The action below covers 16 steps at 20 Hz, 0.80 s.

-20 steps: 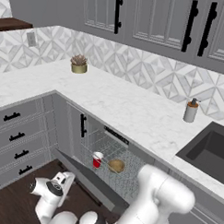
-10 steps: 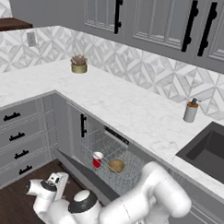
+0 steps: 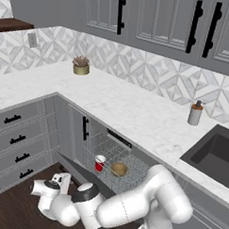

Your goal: Pick up the cup and bowl from the counter, place them in the dishwasher, and close the dishwasher door.

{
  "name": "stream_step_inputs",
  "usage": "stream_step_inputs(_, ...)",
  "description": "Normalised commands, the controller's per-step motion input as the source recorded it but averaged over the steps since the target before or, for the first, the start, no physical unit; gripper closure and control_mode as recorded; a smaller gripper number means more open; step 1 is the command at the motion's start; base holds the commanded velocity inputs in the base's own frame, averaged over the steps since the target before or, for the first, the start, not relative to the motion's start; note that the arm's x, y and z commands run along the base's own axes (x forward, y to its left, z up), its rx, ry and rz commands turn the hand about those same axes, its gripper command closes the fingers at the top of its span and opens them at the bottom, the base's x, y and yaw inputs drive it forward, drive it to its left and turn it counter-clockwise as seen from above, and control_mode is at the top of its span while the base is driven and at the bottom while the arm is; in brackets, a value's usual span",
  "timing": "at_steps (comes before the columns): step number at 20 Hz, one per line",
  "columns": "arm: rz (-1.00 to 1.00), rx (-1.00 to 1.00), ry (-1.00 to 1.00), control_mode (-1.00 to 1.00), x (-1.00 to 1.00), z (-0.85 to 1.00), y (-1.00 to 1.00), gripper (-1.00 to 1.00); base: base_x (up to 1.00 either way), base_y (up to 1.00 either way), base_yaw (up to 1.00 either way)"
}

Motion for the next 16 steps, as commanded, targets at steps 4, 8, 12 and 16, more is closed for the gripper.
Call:
stream_step_inputs(4, 0.11, -0.27, 0.01, -1.00, 0.27, -1.00, -0.33, -1.00, 0.00, 0.00, 0.00)
stream_step_inputs(8, 0.06, -0.32, -0.18, -1.00, 0.44, -0.96, -0.97, -1.00, 0.00, 0.00, 0.00)
stream_step_inputs(12, 0.03, -0.29, -0.08, -1.00, 0.75, -0.63, -1.00, -1.00, 0.00, 0.00, 0.00)
stream_step_inputs(16, 0.00, -0.28, 0.00, -1.00, 0.60, -0.51, -0.88, -1.00, 0.00, 0.00, 0.00)
